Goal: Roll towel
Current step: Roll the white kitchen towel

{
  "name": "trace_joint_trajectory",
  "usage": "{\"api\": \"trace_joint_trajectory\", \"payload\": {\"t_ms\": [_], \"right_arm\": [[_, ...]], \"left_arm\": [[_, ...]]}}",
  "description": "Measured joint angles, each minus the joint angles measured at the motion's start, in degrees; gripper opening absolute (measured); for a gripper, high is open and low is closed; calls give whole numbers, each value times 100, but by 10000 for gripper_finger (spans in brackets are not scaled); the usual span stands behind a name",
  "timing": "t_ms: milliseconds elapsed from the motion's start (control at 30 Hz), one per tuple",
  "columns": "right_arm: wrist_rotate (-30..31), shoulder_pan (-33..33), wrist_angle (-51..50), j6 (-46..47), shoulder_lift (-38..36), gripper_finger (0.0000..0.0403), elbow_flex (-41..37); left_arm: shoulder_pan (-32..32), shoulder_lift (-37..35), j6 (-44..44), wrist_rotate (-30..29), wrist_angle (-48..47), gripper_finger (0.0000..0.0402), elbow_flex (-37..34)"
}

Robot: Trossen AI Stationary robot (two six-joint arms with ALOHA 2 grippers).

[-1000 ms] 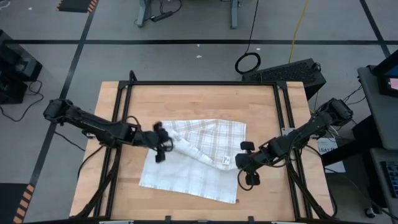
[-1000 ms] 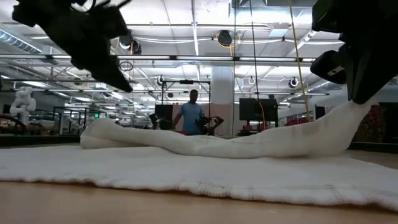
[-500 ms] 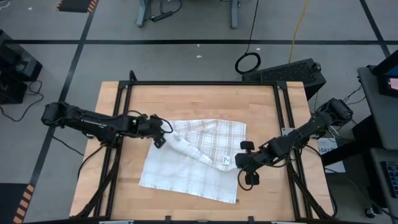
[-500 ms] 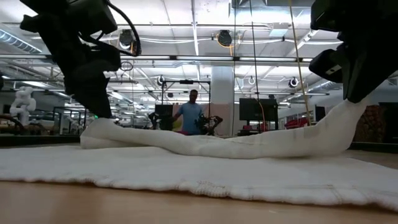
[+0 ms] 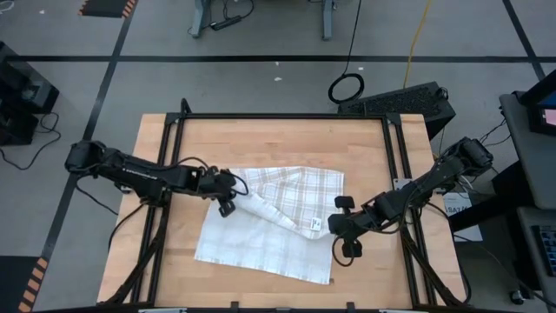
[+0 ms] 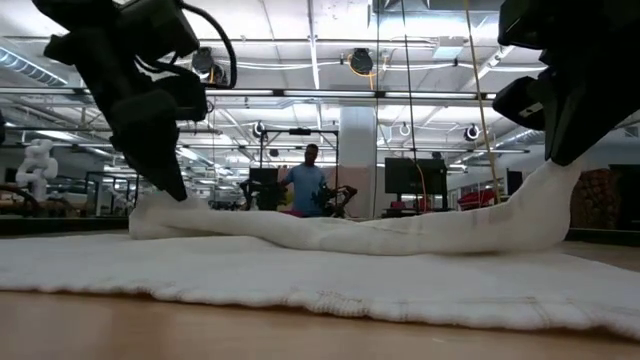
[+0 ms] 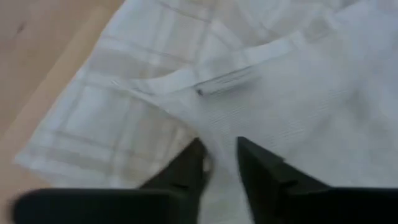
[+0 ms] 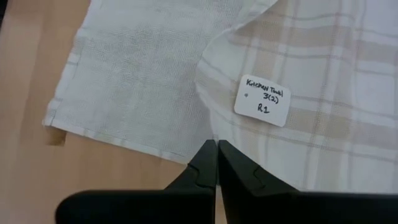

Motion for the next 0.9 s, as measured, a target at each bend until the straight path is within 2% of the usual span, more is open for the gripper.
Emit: {"api": "trace_joint_trajectory", "payload": {"t_ms": [33,100,233,367,500,600,667,733,800,900], "right_arm": [[55,0,0,-19,0,0,0],[98,0,2,-29,0,0,0],[165,0,-2,58,0,0,0],[216,0,0,87,0,0,0],[227,0,0,151,0,0,0],[232,0,20,216,0,0,0],[237,0,36,218,0,0,0],[240,0,40,219,2,0,0],[240,0,40,223,2,0,0],[240,0,52,223,2,0,-2]], "left_arm": [[-86,-2,9,-2,25,44,0],[-306,-106,-5,88,-5,15,0],[-1009,-328,437,387,51,10,0],[-1531,-365,44,350,130,12,0],[-1876,-164,-676,204,62,65,0],[-2235,35,-724,-607,88,124,0],[-2437,193,-513,-1234,173,164,0],[-2612,407,-165,-1751,667,200,-2],[-2829,637,362,-1843,1266,225,-2],[-3160,1060,1113,-1687,1899,237,7]]}}
